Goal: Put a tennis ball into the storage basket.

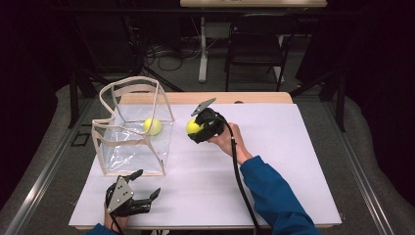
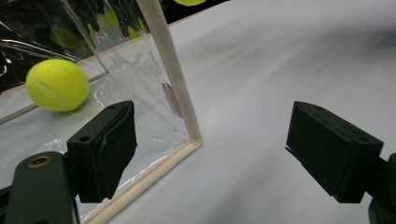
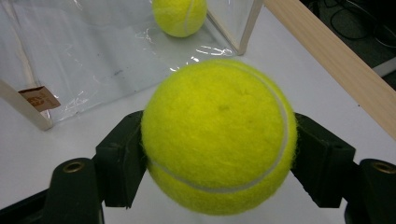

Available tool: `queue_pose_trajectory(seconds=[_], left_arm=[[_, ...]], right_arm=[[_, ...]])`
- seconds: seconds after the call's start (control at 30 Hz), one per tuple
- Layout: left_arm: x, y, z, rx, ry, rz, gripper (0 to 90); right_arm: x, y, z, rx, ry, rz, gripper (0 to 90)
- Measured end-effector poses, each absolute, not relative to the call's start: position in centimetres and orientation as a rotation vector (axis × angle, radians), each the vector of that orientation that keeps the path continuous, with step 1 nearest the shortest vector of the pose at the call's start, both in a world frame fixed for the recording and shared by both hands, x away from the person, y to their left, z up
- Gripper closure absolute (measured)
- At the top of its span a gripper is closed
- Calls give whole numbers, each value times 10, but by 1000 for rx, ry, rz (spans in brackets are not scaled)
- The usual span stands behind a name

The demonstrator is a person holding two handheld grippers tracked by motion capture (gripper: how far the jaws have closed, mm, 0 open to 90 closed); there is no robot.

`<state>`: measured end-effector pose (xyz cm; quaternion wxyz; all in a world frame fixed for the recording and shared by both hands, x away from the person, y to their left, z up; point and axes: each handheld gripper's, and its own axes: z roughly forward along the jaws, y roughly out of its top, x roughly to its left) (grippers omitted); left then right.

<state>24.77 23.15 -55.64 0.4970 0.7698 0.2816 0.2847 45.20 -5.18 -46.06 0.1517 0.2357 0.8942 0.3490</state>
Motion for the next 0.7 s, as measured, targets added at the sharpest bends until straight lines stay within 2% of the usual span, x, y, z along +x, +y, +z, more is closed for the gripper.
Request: queue_pose_trajectory(seconds=[0.7], left_arm=[[248, 231, -557, 1865, 684, 689, 159]], right_arm=[[451, -56, -444, 671, 2531, 1024, 263]])
